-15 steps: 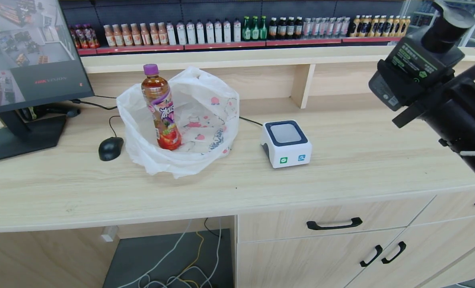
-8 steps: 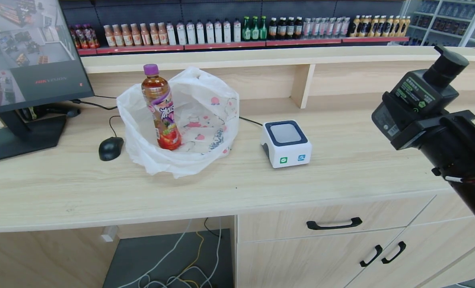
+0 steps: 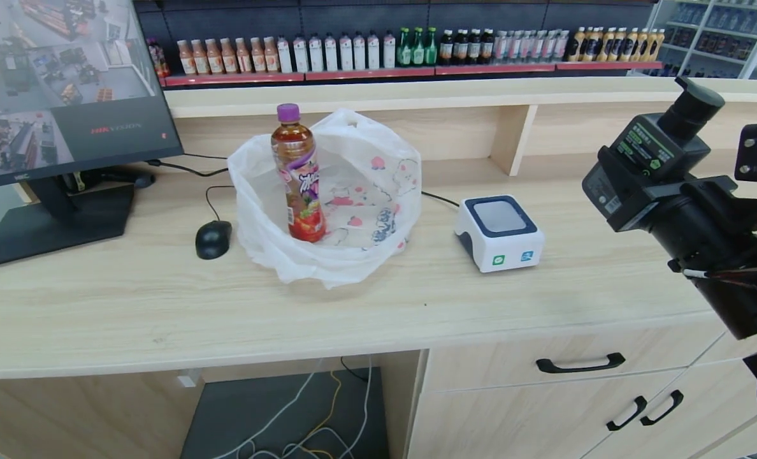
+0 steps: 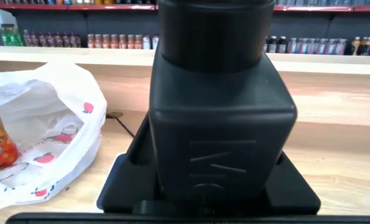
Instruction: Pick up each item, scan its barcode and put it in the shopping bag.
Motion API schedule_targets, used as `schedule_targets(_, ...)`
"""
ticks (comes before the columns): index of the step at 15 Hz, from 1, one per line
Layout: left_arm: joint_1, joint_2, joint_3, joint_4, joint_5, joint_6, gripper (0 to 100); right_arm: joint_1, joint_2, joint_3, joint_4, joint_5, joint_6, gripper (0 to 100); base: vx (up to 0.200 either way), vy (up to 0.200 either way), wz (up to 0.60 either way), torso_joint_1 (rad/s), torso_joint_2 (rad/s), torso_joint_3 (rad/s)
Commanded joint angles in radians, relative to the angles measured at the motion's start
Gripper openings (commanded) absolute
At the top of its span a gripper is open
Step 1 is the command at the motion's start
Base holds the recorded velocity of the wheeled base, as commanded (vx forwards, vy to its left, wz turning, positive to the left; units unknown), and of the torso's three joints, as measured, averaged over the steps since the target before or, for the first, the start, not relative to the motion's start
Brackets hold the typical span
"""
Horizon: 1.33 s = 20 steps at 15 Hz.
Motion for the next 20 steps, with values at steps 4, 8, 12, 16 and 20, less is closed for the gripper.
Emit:
schedule_targets(4, 0.000, 0.001, 0.000, 0.000, 0.000, 0.000, 100, 0.003, 0.017, -0.013, -0.001, 0.001, 0.000, 0, 0.000, 0.200, 0.00, 0.006, 0.00, 0.004)
schedule_targets(8, 0.000, 0.000, 0.000, 0.000, 0.000, -0.003, 100, 0.017, 0.025, -0.021, -0.001, 0.002, 0.002, 0, 0.000, 0.200, 0.00, 0.001, 0.00, 0.002)
schedule_targets(12, -0.001, 0.000, 0.000, 0.000, 0.000, 0.001, 100, 0.046, 0.026, -0.030, -0.001, 0.001, 0.005, 0, 0.000, 0.200, 0.00, 0.004, 0.00, 0.002)
schedule_targets(16, -0.001, 0.000, 0.000, 0.000, 0.000, 0.004, 100, 0.097, 0.048, -0.030, -0.001, -0.004, 0.005, 0, 0.000, 0.050, 0.00, 0.001, 0.00, -0.001)
schedule_targets(20, -0.001, 0.000, 0.000, 0.000, 0.000, 0.004, 100, 0.123, 0.074, -0.032, -0.001, -0.004, 0.021, 0, 0.000, 0.000, 0.00, 0.000, 0.00, 0.000)
